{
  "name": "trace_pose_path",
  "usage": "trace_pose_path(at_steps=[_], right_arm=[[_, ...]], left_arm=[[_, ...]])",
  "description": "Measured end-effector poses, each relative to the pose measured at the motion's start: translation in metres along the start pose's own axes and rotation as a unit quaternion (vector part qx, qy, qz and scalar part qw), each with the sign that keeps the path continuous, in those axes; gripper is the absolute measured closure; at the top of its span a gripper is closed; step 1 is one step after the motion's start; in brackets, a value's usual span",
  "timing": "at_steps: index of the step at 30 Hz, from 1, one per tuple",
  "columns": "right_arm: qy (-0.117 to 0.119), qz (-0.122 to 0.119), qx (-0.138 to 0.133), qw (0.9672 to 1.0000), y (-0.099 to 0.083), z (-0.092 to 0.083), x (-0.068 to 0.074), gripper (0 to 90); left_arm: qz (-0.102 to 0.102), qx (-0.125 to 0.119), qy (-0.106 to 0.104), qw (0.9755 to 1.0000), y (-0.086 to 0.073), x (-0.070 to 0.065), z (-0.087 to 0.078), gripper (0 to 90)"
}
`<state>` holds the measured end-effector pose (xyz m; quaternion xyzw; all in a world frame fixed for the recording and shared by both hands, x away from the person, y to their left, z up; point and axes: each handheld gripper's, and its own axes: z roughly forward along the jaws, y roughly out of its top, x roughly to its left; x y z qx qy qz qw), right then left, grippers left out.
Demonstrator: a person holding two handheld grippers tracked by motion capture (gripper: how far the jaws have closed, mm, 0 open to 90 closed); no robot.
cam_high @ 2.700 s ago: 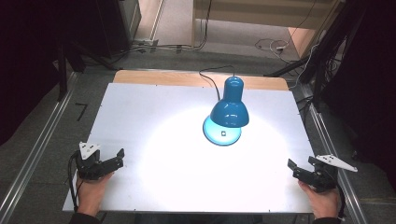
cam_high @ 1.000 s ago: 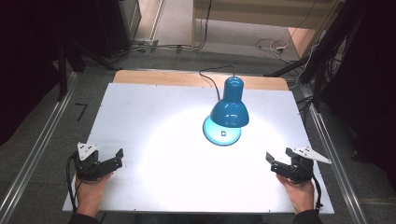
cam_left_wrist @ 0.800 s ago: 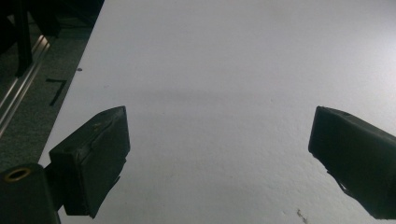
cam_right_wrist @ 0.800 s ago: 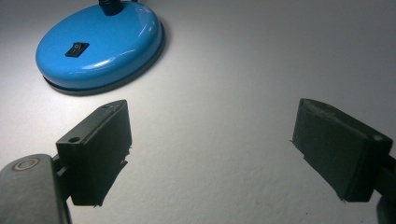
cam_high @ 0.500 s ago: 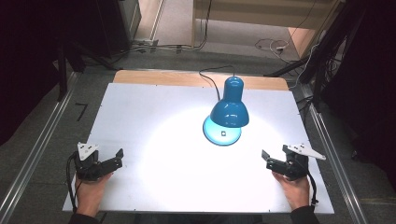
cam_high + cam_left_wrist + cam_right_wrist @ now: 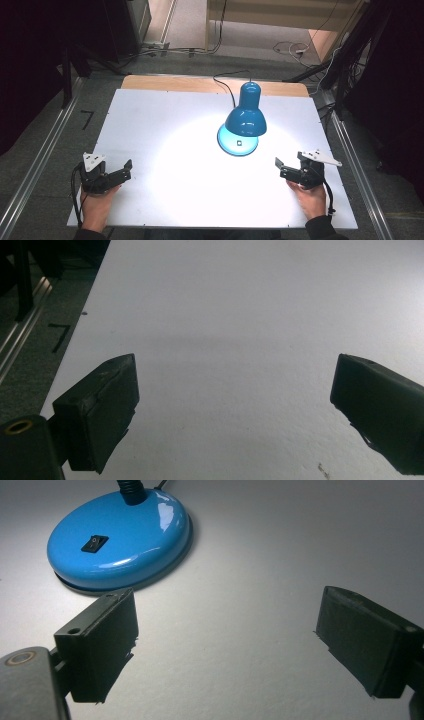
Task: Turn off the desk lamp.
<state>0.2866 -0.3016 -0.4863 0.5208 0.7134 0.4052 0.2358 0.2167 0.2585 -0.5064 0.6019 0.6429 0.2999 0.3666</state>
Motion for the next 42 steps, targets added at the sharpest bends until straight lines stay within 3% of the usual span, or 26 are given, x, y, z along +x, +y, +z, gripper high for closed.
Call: trace_pose_path(at_steps=[30,42], right_arm=[[0.002,-0.014,-0.001,0.9999,0.019,0.022,0.017,8.3],[0.014,-0.016,0.000,0.9998,0.023,0.030,0.028,8.3]], left_arm=[[-0.002,0.001,-0.002,1.0000,0.000,0.001,0.000,5.9],[-0.001,0.000,-0.001,1.0000,0.000,0.002,0.000,5.9]])
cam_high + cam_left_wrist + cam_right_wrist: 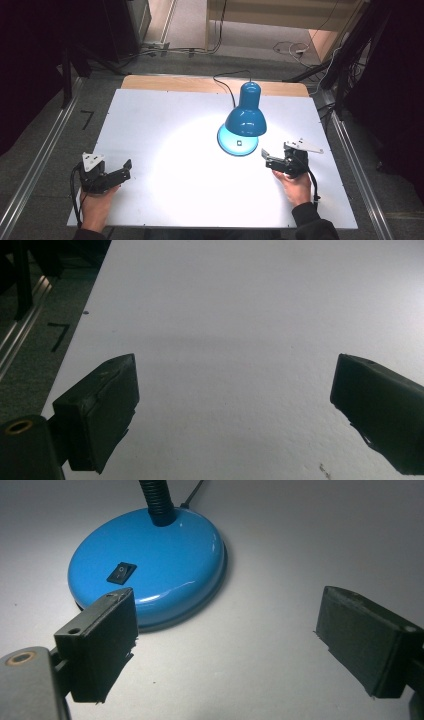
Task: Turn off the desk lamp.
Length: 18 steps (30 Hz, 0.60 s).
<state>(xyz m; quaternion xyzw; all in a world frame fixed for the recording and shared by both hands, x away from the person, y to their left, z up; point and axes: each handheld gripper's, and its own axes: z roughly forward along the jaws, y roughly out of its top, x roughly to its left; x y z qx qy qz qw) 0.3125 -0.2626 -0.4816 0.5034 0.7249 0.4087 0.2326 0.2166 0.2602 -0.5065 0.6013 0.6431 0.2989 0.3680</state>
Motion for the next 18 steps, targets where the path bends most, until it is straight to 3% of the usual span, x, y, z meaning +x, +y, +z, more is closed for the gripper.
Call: trace_pose_path(at_steps=[18], right_arm=[[0.005,0.001,-0.001,1.0000,0.0035,0.0071,0.0052,8.7]], left_arm=[[0.000,0.000,0.000,1.0000,0.0001,0.0003,0.0002,5.9]])
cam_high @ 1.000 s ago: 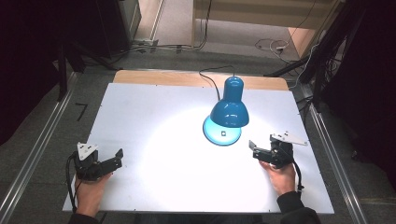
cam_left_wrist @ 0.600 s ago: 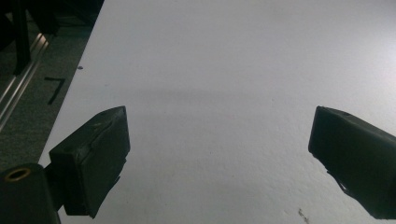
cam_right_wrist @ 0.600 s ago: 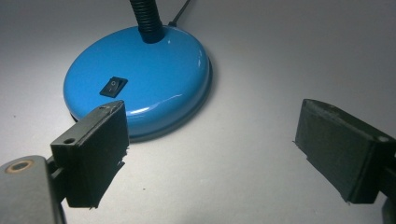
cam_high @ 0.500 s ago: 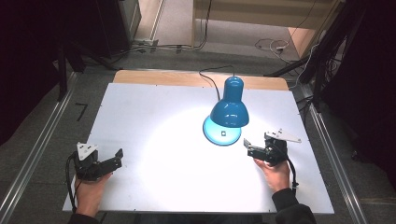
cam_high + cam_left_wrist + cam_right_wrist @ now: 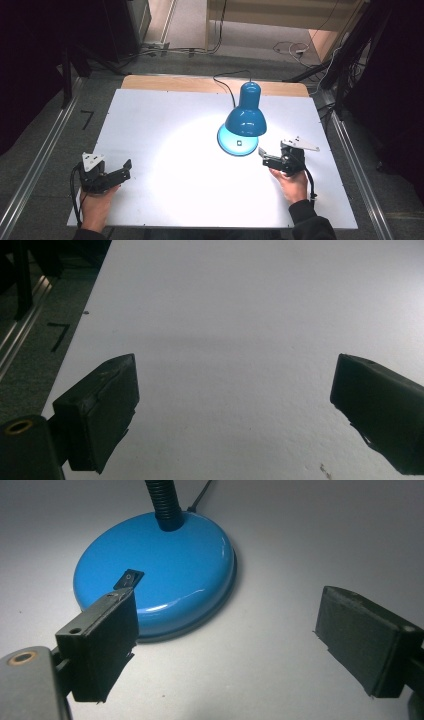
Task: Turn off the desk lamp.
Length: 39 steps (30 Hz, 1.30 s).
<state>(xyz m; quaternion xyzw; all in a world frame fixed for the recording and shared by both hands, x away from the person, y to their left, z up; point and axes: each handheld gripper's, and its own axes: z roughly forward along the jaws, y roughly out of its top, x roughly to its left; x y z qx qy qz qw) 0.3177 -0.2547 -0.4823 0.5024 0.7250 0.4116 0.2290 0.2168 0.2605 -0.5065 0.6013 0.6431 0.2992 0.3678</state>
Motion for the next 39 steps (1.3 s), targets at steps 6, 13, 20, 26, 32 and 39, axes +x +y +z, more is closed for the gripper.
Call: trace_pose_path(at_steps=[6,13,20,26,32,39], right_arm=[[0.002,-0.002,-0.001,1.0000,0.002,0.003,0.003,8.8],[0.003,-0.002,-0.002,1.0000,0.004,0.006,0.008,10.0],[0.002,-0.006,-0.006,1.0000,0.004,0.010,0.011,11.5],[0.005,-0.006,-0.008,0.9999,0.004,0.014,0.016,14.0],[0.010,-0.010,-0.010,0.9998,0.003,0.020,0.023,20.7],[0.015,-0.011,-0.012,0.9998,0.002,0.026,0.032,41.4]], left_arm=[[-0.001,-0.001,0.000,1.0000,0.000,0.000,0.000,5.9],[-0.001,0.000,0.000,1.0000,0.000,0.000,0.000,5.9],[-0.001,0.000,0.000,1.0000,0.000,0.001,0.000,5.9],[-0.001,-0.001,-0.001,1.0000,0.000,0.000,0.000,5.9],[0.000,0.000,0.000,1.0000,0.000,0.000,0.000,5.9],[0.000,-0.001,-0.001,1.0000,0.000,0.001,0.000,5.9]])
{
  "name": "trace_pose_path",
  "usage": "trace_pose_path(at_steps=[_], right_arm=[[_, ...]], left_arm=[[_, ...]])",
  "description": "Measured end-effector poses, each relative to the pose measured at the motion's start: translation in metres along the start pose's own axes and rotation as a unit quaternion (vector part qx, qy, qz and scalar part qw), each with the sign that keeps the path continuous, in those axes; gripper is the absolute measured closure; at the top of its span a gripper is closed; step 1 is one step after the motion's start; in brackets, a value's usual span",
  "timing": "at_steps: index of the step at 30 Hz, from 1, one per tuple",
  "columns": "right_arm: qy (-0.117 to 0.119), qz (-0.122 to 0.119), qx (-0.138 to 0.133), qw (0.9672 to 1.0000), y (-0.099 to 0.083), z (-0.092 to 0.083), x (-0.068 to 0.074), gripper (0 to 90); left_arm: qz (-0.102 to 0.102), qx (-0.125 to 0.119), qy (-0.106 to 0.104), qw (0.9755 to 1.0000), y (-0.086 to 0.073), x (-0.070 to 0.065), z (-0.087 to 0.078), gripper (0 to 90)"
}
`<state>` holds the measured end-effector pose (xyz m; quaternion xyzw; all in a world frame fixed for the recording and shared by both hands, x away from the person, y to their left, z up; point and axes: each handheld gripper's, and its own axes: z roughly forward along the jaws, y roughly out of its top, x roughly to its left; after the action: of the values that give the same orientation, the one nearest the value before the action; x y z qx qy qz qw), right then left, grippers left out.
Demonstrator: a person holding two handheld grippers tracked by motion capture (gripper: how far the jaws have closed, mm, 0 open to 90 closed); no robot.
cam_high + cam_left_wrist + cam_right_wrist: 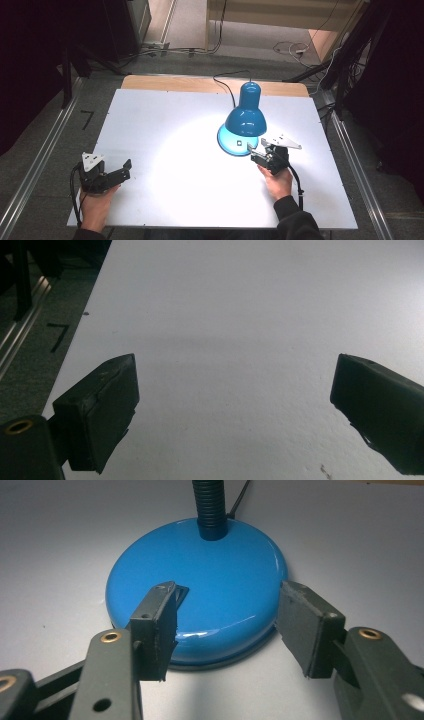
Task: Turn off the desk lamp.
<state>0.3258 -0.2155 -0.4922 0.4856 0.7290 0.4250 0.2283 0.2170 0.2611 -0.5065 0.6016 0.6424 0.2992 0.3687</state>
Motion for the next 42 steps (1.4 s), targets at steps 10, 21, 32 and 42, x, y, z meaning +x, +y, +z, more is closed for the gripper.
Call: trace_pose_path(at_steps=[10,21,32,42], right_arm=[[-0.022,0.003,-0.023,0.9995,-0.002,0.007,0.017,78.9],[-0.018,-0.019,-0.020,0.9995,-0.004,0.014,0.025,87.5],[-0.016,-0.001,-0.023,0.9996,-0.004,0.018,0.026,87.4],[-0.015,0.006,-0.021,0.9997,-0.002,0.023,0.027,87.4]], left_arm=[[-0.001,-0.001,-0.001,1.0000,0.000,0.000,-0.001,5.9],[-0.003,-0.001,-0.001,1.0000,0.000,0.000,-0.001,5.9],[-0.003,-0.002,-0.001,1.0000,0.000,0.001,-0.001,5.9],[-0.002,-0.001,-0.002,1.0000,0.000,0.000,0.000,5.9]])
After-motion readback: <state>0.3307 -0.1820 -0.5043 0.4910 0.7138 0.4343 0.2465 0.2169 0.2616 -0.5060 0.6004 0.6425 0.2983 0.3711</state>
